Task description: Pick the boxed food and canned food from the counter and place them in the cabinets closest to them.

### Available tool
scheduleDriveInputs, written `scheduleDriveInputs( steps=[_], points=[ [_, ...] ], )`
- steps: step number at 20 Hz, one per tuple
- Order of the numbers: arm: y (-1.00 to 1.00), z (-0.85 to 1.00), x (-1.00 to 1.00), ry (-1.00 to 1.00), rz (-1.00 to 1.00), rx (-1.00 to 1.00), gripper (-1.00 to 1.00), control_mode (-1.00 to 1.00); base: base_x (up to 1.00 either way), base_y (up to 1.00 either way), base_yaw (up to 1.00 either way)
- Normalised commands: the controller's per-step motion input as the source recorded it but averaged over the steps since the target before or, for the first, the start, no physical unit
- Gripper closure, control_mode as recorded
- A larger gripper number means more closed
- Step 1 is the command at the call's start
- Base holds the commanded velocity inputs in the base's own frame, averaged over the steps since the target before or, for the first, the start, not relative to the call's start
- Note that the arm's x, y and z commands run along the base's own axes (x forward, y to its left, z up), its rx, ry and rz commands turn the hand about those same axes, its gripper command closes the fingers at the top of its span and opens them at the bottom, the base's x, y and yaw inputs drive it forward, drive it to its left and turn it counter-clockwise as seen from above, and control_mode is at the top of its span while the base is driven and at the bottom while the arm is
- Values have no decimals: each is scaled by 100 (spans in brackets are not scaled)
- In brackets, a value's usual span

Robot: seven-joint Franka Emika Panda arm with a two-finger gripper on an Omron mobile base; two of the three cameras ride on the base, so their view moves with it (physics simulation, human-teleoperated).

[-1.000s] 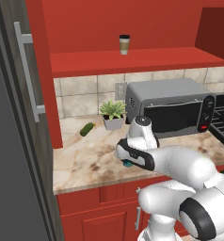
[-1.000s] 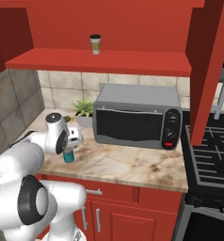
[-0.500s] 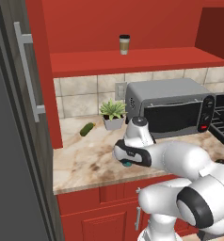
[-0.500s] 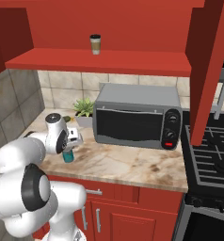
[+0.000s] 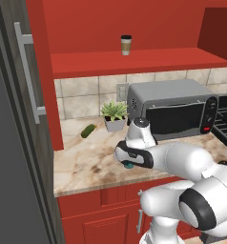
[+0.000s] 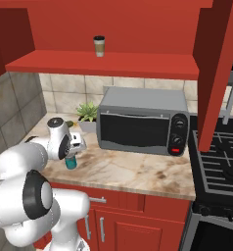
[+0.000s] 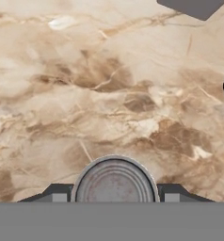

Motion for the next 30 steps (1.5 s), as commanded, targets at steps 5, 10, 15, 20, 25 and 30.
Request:
scheduleDriveInputs(
  steps=[5,10,15,20,25,30],
  points=[
    [0,13,0,0,0,0,100,-100,0,0,0],
    [0,39,0,0,0,0,100,-100,0,0,0],
    [0,49,-1,0,0,0,100,-100,0,0,0],
    [-2,54,-9,0,0,0,100,-100,0,0,0],
    [-4,60,-17,0,0,0,100,-100,0,0,0],
    [-7,60,-24,-2,0,0,100,-100,0,0,0]
  ],
)
